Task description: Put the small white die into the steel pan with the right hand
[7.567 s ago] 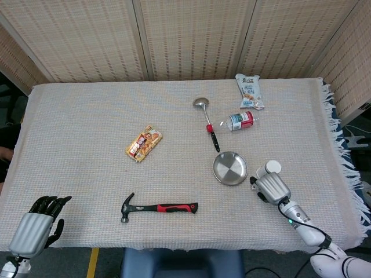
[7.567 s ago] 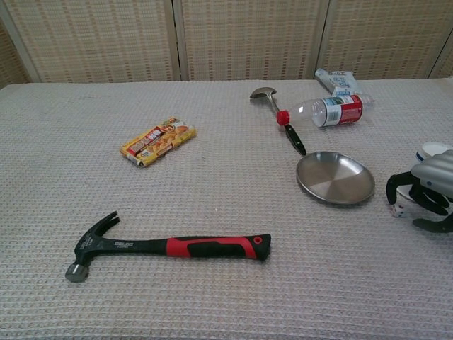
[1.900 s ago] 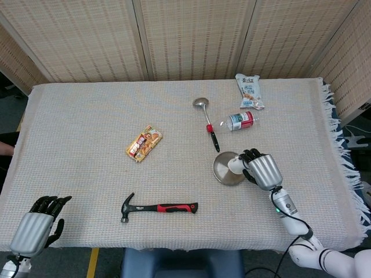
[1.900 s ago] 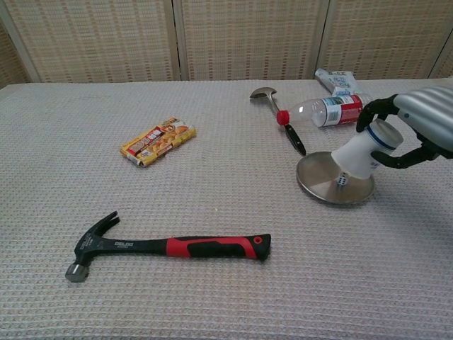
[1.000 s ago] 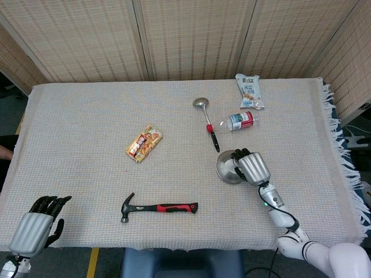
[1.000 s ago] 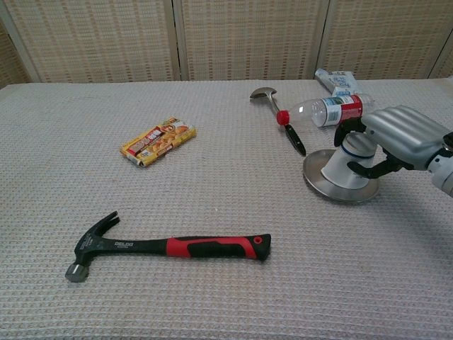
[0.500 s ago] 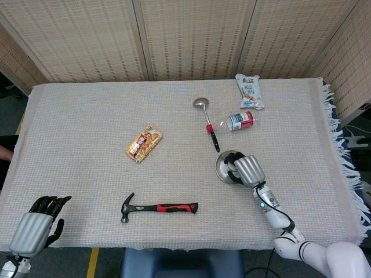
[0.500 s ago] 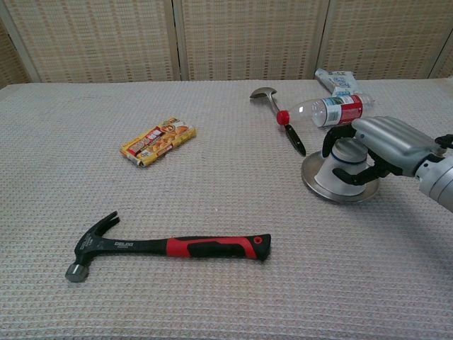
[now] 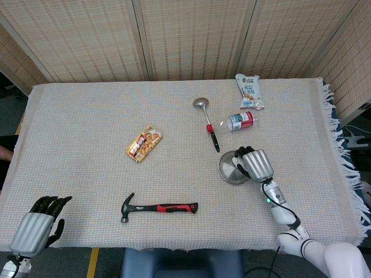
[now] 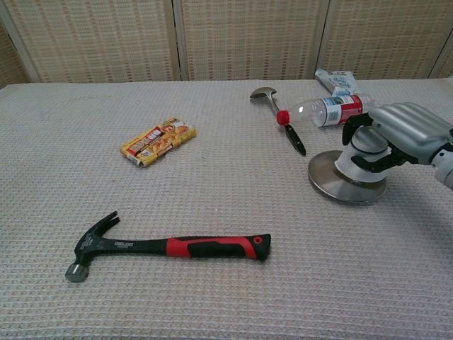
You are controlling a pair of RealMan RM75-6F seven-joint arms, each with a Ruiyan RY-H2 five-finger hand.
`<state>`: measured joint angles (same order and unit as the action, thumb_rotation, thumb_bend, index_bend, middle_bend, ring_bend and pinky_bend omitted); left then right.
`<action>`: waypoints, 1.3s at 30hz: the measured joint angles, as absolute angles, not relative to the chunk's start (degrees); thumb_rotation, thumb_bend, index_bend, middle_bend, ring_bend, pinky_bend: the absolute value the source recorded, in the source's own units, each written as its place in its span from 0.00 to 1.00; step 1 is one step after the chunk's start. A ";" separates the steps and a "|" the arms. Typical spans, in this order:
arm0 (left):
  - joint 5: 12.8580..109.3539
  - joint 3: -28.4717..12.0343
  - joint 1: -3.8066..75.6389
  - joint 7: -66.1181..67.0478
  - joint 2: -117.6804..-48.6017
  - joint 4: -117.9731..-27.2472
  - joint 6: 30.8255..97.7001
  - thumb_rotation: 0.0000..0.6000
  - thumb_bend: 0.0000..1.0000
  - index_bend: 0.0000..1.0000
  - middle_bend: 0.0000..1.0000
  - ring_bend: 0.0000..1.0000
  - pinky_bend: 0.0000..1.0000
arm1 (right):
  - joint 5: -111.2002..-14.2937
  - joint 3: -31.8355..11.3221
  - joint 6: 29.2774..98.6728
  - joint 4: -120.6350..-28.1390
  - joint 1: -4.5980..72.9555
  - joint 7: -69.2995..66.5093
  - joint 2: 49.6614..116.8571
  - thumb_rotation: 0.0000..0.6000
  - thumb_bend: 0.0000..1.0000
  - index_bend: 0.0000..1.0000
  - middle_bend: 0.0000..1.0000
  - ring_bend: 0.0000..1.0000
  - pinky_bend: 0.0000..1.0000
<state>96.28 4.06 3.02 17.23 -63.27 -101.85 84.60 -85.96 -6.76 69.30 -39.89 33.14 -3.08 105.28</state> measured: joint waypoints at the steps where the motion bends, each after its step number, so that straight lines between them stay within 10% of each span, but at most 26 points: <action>1: 96.30 4.06 3.02 17.26 -63.28 -101.85 84.63 1.00 0.58 0.17 0.24 0.18 0.19 | -85.98 -6.82 69.64 -38.08 33.19 -2.47 106.04 1.00 0.32 0.62 0.53 0.49 0.78; 21: 96.43 4.12 2.97 17.43 -63.33 -101.87 84.73 1.00 0.57 0.17 0.24 0.18 0.19 | -87.54 -4.45 67.57 -44.58 32.63 -26.88 103.90 1.00 0.32 0.63 0.53 0.49 0.79; 39: 96.38 4.13 3.00 17.48 -63.32 -101.88 84.62 1.00 0.57 0.17 0.24 0.18 0.19 | -89.18 -4.11 73.42 -21.09 32.77 -23.42 113.17 1.00 0.32 0.63 0.53 0.49 0.79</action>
